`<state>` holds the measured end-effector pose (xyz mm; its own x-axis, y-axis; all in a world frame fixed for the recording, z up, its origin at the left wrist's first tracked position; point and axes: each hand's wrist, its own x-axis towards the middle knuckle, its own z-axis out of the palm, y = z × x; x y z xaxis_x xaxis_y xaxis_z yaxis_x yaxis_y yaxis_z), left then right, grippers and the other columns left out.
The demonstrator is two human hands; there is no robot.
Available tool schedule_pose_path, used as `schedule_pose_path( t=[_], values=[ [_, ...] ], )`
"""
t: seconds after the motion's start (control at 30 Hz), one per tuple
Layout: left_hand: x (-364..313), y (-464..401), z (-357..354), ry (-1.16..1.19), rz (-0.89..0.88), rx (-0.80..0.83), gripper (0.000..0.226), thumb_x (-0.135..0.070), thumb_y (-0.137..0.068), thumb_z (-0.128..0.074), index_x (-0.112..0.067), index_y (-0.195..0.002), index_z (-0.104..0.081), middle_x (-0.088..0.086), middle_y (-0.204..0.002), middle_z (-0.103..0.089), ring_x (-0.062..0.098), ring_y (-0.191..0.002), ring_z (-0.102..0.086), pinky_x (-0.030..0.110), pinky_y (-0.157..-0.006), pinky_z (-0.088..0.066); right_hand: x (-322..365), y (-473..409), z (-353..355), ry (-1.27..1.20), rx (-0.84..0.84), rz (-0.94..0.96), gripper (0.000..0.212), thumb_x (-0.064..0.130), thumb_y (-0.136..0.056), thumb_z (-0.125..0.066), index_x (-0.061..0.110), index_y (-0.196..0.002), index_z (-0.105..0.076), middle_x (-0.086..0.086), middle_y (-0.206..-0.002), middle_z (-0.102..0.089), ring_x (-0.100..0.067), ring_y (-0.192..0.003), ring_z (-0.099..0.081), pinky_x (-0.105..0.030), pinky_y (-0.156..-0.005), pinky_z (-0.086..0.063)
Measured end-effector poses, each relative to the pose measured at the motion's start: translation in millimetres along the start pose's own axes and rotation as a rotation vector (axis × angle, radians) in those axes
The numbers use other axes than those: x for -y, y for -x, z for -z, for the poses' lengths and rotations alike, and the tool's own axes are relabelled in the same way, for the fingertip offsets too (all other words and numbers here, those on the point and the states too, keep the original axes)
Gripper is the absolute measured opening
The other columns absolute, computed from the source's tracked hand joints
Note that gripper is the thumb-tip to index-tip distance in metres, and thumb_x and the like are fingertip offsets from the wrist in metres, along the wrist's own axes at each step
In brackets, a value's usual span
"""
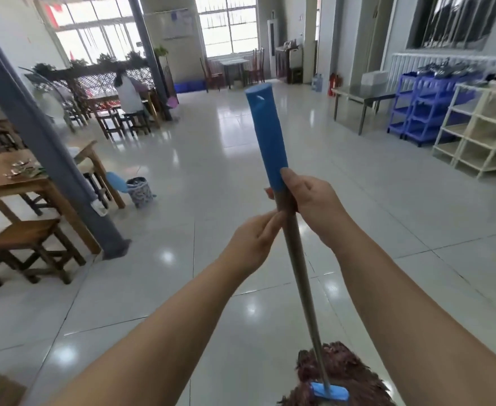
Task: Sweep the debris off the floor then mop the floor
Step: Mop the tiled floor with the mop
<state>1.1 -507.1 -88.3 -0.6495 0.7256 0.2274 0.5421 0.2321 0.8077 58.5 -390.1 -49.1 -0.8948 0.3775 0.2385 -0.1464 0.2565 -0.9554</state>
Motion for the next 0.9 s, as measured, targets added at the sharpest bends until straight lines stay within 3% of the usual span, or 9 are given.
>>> schedule_pose_path(
  t=[0.07, 0.17, 0.33, 0.43, 0.53, 0.67, 0.73, 0.77, 0.9],
  values=[
    [12, -31, 6, 0.035, 0.011, -0.013, 0.042, -0.051, -0.091, -0.034, -0.022, -0.102, -0.062, -0.008, -0.091, -0.061, 0.010, -0.089, -0.057, 0.027, -0.079, -0.048, -6, -25, 2, -0.025, -0.010, -0.022, 0.041, 0.064, -0.074, -0.046, 0.026, -0.079, -0.062, 0.002, -0.085, -0.072, -0.014, -0.083, -0.069, -0.027, -0.081, -0.055],
    [33, -82, 14, 0.049, 0.016, 0.008, 0.026, -0.040, -0.094, -0.042, -0.024, -0.088, -0.062, -0.013, -0.078, -0.063, 0.006, -0.079, -0.062, 0.017, -0.067, -0.049, -17, -68, 5, -0.034, -0.075, -0.070, 0.051, 0.070, -0.062, -0.049, 0.025, -0.079, -0.063, 0.007, -0.081, -0.073, -0.011, -0.084, -0.070, -0.030, -0.086, -0.053],
    [66, -172, 34, 0.020, -0.086, 0.196, 0.027, -0.044, -0.092, -0.046, -0.030, -0.075, -0.062, -0.016, -0.072, -0.066, -0.003, -0.066, -0.064, 0.009, -0.058, -0.049, -40, -139, 6, 0.003, -0.235, -0.180, 0.063, 0.069, -0.072, -0.051, 0.012, -0.094, -0.067, -0.016, -0.106, -0.069, -0.029, -0.102, -0.064, -0.044, -0.098, -0.047],
    [87, -226, 43, 0.038, -0.146, 0.307, 0.030, -0.043, -0.091, -0.048, -0.027, -0.070, -0.062, -0.012, -0.068, -0.066, 0.001, -0.064, -0.063, 0.009, -0.058, -0.049, -55, -178, -1, -0.034, -0.339, -0.230, 0.063, 0.073, -0.069, -0.051, 0.017, -0.094, -0.068, -0.012, -0.103, -0.070, -0.025, -0.099, -0.065, -0.042, -0.095, -0.049],
    [106, -272, 47, 0.020, -0.182, 0.408, 0.033, -0.043, -0.091, -0.048, -0.023, -0.069, -0.061, -0.006, -0.068, -0.064, 0.007, -0.067, -0.062, 0.015, -0.060, -0.049, -68, -213, -6, -0.046, -0.453, -0.291, 0.081, 0.080, -0.056, -0.047, 0.017, -0.102, -0.067, -0.007, -0.102, -0.070, -0.023, -0.098, -0.065, -0.037, -0.090, -0.051],
    [120, -327, 39, 0.029, -0.238, 0.537, 0.032, -0.045, -0.089, -0.050, -0.023, -0.069, -0.061, -0.005, -0.068, -0.063, 0.008, -0.067, -0.061, 0.018, -0.062, -0.048, -100, -240, 4, -0.139, -0.596, -0.348, 0.047, 0.065, -0.086, -0.039, 0.027, -0.088, -0.066, 0.010, -0.084, -0.070, -0.007, -0.086, -0.065, -0.025, -0.078, -0.043],
    [120, -354, 26, -0.006, -0.262, 0.573, 0.033, -0.046, -0.088, -0.050, -0.020, -0.071, -0.061, -0.005, -0.068, -0.063, 0.009, -0.067, -0.061, 0.019, -0.065, -0.050, -121, -247, 17, -0.155, -0.672, -0.375, 0.051, 0.063, -0.090, -0.034, 0.025, -0.086, -0.067, 0.014, -0.061, -0.068, 0.004, -0.062, -0.063, -0.018, -0.068, -0.045],
    [119, -367, 18, -0.025, -0.270, 0.591, 0.033, -0.045, -0.088, -0.049, -0.018, -0.073, -0.061, -0.006, -0.068, -0.062, 0.008, -0.066, -0.060, 0.017, -0.064, -0.050, -132, -251, 25, -0.189, -0.718, -0.387, 0.055, 0.063, -0.091, -0.030, 0.023, -0.085, -0.068, 0.013, -0.058, -0.068, 0.004, -0.061, -0.063, -0.017, -0.067, -0.047],
    [114, -424, -15, 0.001, -0.228, 0.658, 0.033, -0.041, -0.091, -0.050, -0.012, -0.079, -0.060, -0.004, -0.069, -0.062, 0.004, -0.062, -0.059, 0.013, -0.058, -0.050, -180, -281, 56, -0.308, -0.868, -0.456, 0.076, 0.067, -0.091, -0.013, 0.019, -0.081, -0.072, 0.002, -0.086, -0.074, -0.014, -0.096, -0.064, -0.032, -0.092, -0.043]
  ],
)
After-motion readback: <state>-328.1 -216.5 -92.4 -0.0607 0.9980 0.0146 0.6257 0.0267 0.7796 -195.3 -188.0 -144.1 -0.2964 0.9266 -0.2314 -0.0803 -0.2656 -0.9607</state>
